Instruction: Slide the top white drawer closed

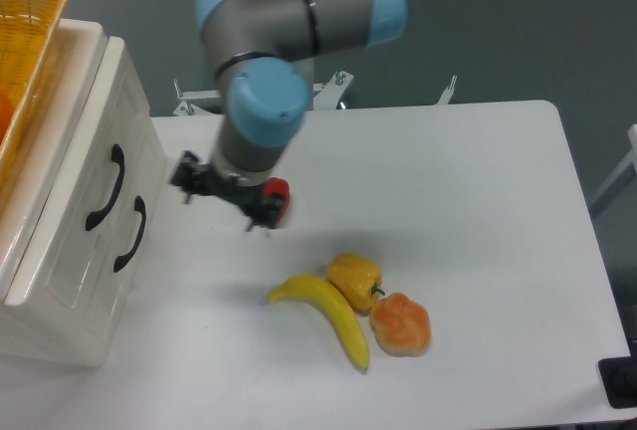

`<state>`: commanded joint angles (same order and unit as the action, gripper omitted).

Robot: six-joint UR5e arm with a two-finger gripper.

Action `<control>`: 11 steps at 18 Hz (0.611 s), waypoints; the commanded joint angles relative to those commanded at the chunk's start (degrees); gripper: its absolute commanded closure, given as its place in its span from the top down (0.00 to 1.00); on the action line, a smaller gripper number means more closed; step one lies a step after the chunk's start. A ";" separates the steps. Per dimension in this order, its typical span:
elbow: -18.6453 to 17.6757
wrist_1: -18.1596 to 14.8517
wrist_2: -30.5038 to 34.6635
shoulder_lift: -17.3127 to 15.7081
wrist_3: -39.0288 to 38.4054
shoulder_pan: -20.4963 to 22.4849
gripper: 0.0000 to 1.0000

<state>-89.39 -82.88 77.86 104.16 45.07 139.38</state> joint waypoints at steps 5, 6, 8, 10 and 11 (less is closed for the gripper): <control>0.09 0.00 3.25 -0.01 10.81 6.86 1.00; 0.09 0.00 4.74 -0.01 12.92 8.09 1.00; 0.18 -0.17 8.25 -0.01 16.01 10.02 1.00; 0.35 -1.84 11.42 0.08 18.12 12.57 1.00; 0.61 -2.37 11.78 0.17 19.95 13.97 1.00</control>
<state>-88.77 -85.25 89.64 104.33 65.02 153.35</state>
